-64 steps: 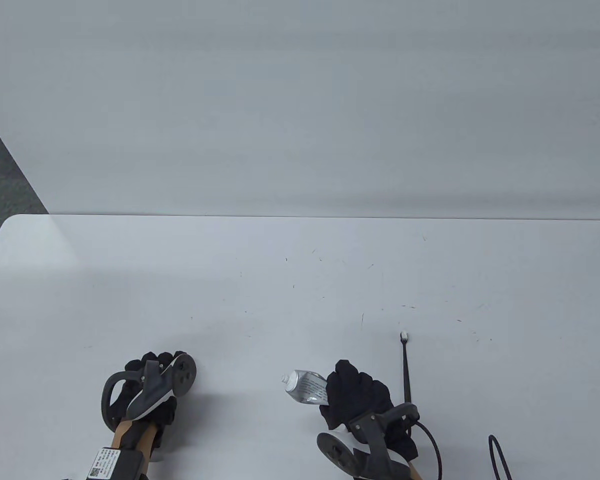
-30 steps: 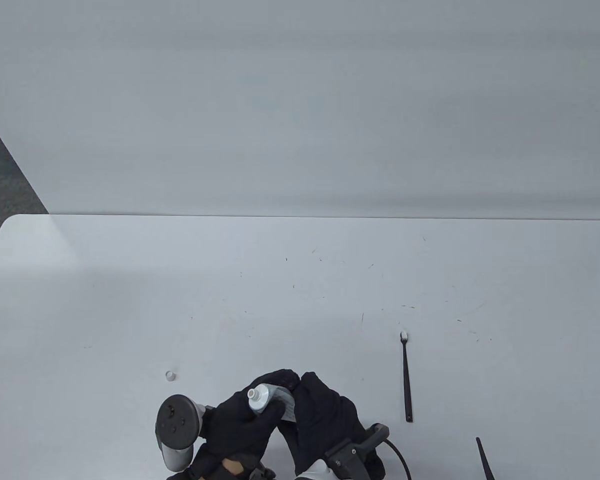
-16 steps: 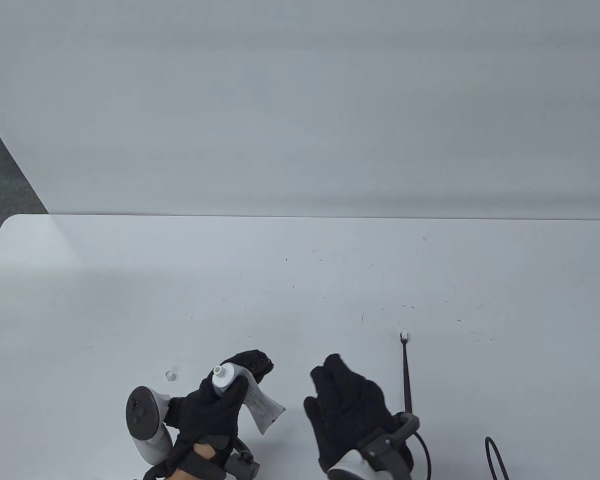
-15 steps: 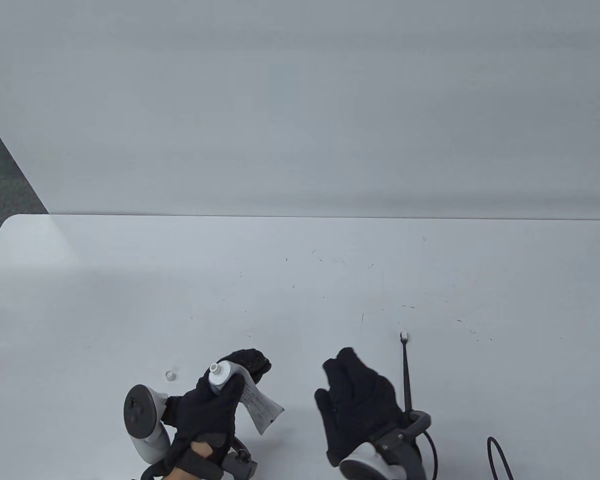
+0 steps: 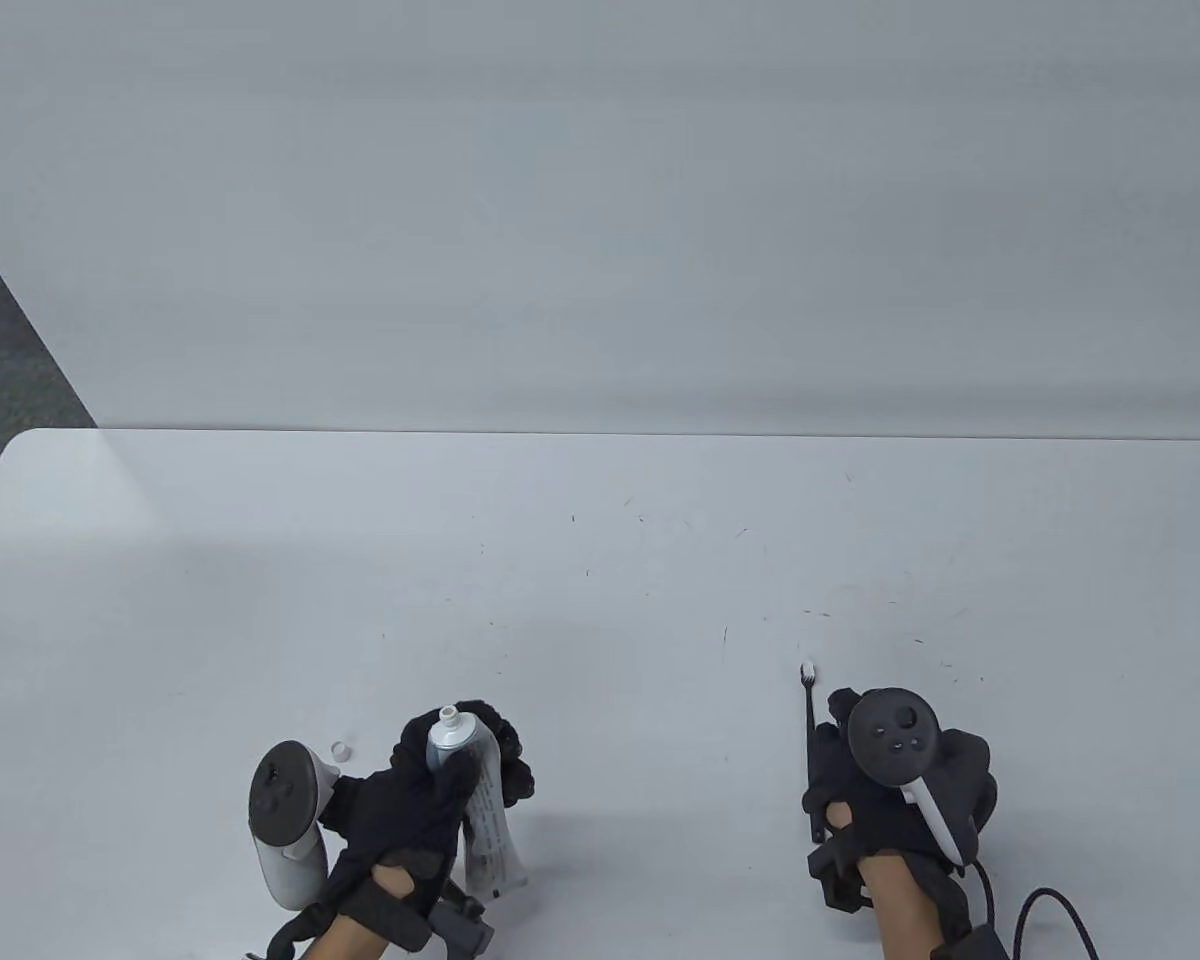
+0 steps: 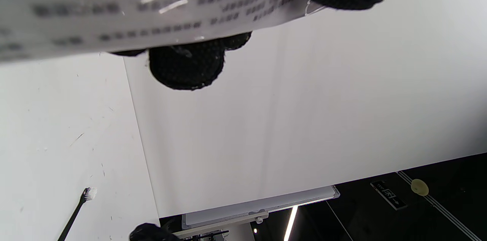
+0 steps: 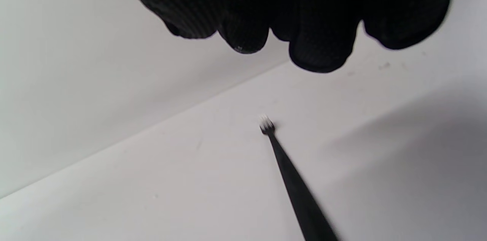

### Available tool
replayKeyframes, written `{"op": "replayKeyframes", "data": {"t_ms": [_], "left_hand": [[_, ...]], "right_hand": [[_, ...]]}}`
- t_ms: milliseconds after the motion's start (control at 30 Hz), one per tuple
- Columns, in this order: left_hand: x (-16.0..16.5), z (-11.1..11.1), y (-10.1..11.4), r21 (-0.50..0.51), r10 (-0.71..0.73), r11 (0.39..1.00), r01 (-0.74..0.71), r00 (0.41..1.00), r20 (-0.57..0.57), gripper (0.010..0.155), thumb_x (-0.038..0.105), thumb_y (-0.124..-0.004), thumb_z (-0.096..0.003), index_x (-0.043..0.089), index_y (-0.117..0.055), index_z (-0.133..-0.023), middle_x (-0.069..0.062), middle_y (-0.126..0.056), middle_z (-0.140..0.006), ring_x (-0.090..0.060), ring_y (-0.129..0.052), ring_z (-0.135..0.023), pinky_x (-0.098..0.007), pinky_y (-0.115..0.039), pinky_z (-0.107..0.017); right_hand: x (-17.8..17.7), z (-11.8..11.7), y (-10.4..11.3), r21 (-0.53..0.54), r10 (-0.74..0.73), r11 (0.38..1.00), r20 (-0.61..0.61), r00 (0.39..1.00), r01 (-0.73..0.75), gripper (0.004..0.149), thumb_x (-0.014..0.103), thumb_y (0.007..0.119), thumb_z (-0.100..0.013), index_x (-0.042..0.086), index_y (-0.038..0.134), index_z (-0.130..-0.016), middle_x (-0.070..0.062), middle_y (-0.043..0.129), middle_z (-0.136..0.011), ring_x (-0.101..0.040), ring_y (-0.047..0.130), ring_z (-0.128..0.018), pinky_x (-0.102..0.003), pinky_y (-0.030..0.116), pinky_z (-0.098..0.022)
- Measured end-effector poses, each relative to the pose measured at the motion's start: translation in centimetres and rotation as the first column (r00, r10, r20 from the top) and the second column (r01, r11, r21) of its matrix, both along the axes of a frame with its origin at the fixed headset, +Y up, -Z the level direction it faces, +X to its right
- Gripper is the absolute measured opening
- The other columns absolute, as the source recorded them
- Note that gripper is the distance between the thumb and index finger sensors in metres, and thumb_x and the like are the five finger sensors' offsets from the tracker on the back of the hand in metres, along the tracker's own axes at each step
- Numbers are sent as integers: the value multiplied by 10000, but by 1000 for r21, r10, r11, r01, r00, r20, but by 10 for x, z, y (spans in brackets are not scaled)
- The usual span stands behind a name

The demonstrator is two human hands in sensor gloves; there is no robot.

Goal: Squeeze toothpaste onto toothbrush

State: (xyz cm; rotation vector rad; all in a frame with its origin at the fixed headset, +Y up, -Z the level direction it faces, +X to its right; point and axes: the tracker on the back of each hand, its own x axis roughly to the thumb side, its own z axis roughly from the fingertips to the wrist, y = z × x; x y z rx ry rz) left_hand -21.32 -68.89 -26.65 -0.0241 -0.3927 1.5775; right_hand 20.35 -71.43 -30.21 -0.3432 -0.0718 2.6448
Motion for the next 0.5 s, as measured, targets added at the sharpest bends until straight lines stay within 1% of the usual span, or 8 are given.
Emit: {"op": "replayKeyframes", "data": {"t_ms": [100, 133, 167, 233, 300, 333, 400, 500], "left_hand": [[-3, 0, 0, 16, -6, 1000, 6, 1000, -9, 689, 468, -706, -359, 140, -579, -951, -186, -702, -938, -422, -869, -777, -672, -741, -568], [-3, 0, 1, 18, -20, 1000, 20, 1000, -7, 689, 469, -710, -360, 139, -587, -953, -185, -707, -939, -421, -867, -779, -671, -737, -570], [-4, 0, 0, 27, -45, 999, 45, 999, -3, 690, 469, -713, -363, 138, -590, -955, -139, -711, -946, -421, -864, -782, -670, -731, -574], [-4, 0, -1, 39, -83, 996, 83, 996, -16, 691, 469, -719, -363, 136, -598, -957, -142, -717, -943, -421, -861, -786, -668, -728, -578], [-3, 0, -2, 42, -105, 994, 106, 994, -13, 693, 468, -722, -363, 136, -601, -959, -139, -718, -943, -423, -860, -787, -669, -725, -578], [-3, 0, -2, 44, -114, 992, 114, 993, -10, 692, 469, -723, -364, 137, -601, -959, -139, -718, -942, -421, -858, -789, -668, -724, -579], [-1, -1, -2, 49, -135, 990, 136, 991, -8, 693, 467, -729, -365, 135, -604, -960, -140, -721, -942, -426, -857, -790, -671, -721, -579], [0, -1, -3, 46, -171, 984, 171, 985, -3, 691, 461, -741, -367, 133, -610, -961, -146, -723, -944, -433, -853, -794, -675, -716, -581]], "right_hand": [[1, -6, -17, -61, 38, 998, 26, 999, -36, 500, 272, 814, -395, 25, 823, -830, -229, 751, -891, -404, 935, -598, -596, 806, -401], [-1, -8, -22, -88, 70, 994, 30, 997, -67, 503, 281, 819, -394, 25, 826, -826, -228, 755, -888, -399, 937, -596, -592, 809, -398], [-3, -10, -28, -115, 102, 989, 39, 994, -97, 507, 293, 825, -392, 24, 829, -823, -226, 760, -884, -396, 940, -593, -588, 812, -396], [-6, -14, -36, -158, 153, 977, 60, 986, -142, 521, 321, 830, -392, 22, 831, -819, -228, 763, -882, -391, 939, -594, -580, 815, -391], [-9, -16, -44, -193, 170, 969, 86, 982, -151, 528, 342, 824, -396, 20, 836, -815, -228, 768, -877, -383, 940, -590, -571, 818, -385], [-10, -17, -45, -204, 170, 968, 97, 981, -147, 531, 349, 825, -397, 19, 836, -813, -228, 764, -878, -376, 925, -592, -564, 814, -384], [-11, -18, -47, -183, 192, 969, 135, 972, -166, 515, 354, 833, -393, 22, 852, -786, -220, 781, -861, -364, 933, -567, -553, 819, -367], [-12, -19, -50, -185, 202, 967, 155, 967, -173, 503, 366, 846, -386, 27, 853, -757, -210, 783, -851, -350, 918, -556, -546, 815, -360]]}}
